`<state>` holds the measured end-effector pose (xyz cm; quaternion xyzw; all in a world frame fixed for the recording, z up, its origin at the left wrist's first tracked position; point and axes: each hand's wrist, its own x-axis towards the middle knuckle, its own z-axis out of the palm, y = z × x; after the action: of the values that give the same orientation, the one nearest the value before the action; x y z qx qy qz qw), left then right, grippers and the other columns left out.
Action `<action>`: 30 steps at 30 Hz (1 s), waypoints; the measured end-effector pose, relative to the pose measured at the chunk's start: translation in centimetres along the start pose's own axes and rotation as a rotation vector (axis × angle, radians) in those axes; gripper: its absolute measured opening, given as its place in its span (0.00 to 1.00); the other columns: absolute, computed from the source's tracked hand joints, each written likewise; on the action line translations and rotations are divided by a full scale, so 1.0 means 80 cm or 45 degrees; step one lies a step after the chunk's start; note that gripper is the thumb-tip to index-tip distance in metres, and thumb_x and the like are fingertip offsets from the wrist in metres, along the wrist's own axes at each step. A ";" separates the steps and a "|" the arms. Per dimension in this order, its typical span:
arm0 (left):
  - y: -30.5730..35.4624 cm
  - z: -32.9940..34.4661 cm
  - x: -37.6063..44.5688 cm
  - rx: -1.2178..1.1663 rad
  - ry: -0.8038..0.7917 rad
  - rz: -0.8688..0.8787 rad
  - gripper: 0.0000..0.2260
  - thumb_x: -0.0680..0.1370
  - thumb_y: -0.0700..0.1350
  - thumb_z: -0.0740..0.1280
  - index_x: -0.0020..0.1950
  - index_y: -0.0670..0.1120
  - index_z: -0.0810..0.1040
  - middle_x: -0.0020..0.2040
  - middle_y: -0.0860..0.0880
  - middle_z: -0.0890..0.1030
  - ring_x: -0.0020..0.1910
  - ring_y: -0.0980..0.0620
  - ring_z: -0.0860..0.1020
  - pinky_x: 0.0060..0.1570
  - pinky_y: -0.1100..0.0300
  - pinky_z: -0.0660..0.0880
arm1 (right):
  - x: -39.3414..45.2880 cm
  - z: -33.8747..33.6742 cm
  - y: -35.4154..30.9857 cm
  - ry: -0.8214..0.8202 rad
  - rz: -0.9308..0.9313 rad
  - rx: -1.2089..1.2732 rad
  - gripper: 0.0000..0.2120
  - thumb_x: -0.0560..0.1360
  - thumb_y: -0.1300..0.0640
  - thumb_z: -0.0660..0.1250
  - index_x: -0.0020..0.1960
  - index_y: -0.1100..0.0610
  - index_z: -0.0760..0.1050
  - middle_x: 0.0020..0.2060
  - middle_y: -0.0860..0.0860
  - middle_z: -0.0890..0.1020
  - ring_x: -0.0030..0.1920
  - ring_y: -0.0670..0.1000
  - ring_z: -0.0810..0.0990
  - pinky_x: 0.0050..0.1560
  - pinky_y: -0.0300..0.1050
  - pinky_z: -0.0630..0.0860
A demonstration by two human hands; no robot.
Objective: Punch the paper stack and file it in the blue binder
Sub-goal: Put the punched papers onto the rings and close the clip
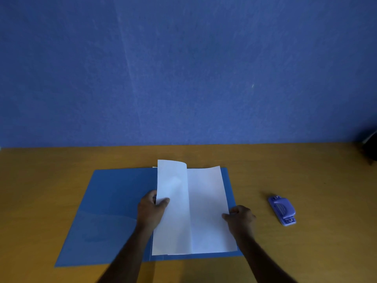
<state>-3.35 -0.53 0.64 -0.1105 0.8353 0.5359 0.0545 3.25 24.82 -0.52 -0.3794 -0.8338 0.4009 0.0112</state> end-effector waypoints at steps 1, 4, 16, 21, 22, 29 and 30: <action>0.001 0.001 0.000 -0.001 0.002 0.005 0.08 0.73 0.43 0.74 0.51 0.47 0.79 0.44 0.51 0.83 0.43 0.52 0.82 0.37 0.61 0.77 | 0.000 -0.001 0.000 -0.002 -0.022 -0.028 0.08 0.68 0.60 0.79 0.43 0.58 0.81 0.34 0.49 0.81 0.31 0.43 0.75 0.29 0.35 0.69; 0.005 0.005 -0.001 -0.006 -0.008 0.023 0.14 0.74 0.43 0.74 0.58 0.47 0.76 0.46 0.50 0.83 0.42 0.55 0.81 0.35 0.65 0.75 | -0.003 -0.001 0.001 -0.009 -0.082 -0.101 0.11 0.69 0.57 0.78 0.49 0.59 0.82 0.42 0.52 0.85 0.35 0.46 0.78 0.32 0.35 0.73; 0.022 0.031 -0.012 0.127 -0.123 0.269 0.09 0.75 0.40 0.72 0.54 0.47 0.81 0.52 0.56 0.81 0.56 0.53 0.80 0.53 0.66 0.73 | -0.012 -0.014 -0.013 -0.039 -0.251 -0.367 0.06 0.74 0.53 0.73 0.42 0.54 0.80 0.37 0.48 0.83 0.32 0.43 0.74 0.29 0.33 0.65; 0.028 0.037 -0.015 0.088 -0.118 0.264 0.08 0.75 0.42 0.73 0.54 0.47 0.82 0.52 0.55 0.82 0.48 0.56 0.80 0.45 0.74 0.71 | -0.020 -0.018 -0.024 -0.029 -0.322 -0.275 0.10 0.75 0.52 0.71 0.41 0.58 0.83 0.38 0.51 0.86 0.31 0.43 0.73 0.33 0.35 0.65; 0.029 0.038 -0.016 0.082 -0.110 0.273 0.08 0.75 0.43 0.73 0.53 0.47 0.82 0.51 0.55 0.83 0.45 0.58 0.79 0.43 0.76 0.70 | -0.022 -0.015 -0.027 -0.026 -0.343 -0.226 0.10 0.75 0.53 0.71 0.39 0.59 0.83 0.36 0.52 0.86 0.31 0.45 0.74 0.34 0.37 0.66; 0.051 0.039 -0.024 -0.150 -0.056 0.175 0.20 0.77 0.60 0.64 0.39 0.44 0.82 0.34 0.52 0.80 0.36 0.57 0.78 0.38 0.61 0.72 | -0.056 0.015 -0.060 -0.217 -0.616 0.088 0.28 0.76 0.55 0.71 0.20 0.46 0.64 0.19 0.42 0.71 0.24 0.42 0.71 0.30 0.33 0.63; 0.053 0.039 -0.025 -0.169 -0.062 0.152 0.23 0.78 0.60 0.62 0.42 0.41 0.82 0.36 0.49 0.81 0.37 0.56 0.78 0.39 0.61 0.72 | -0.060 0.020 -0.063 -0.238 -0.640 0.106 0.28 0.76 0.56 0.71 0.21 0.43 0.64 0.19 0.38 0.72 0.26 0.39 0.73 0.31 0.30 0.64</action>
<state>-2.51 4.24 3.51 -0.0506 0.8015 0.5948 0.0352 2.97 18.71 3.14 -0.1212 -0.8820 0.4528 0.0488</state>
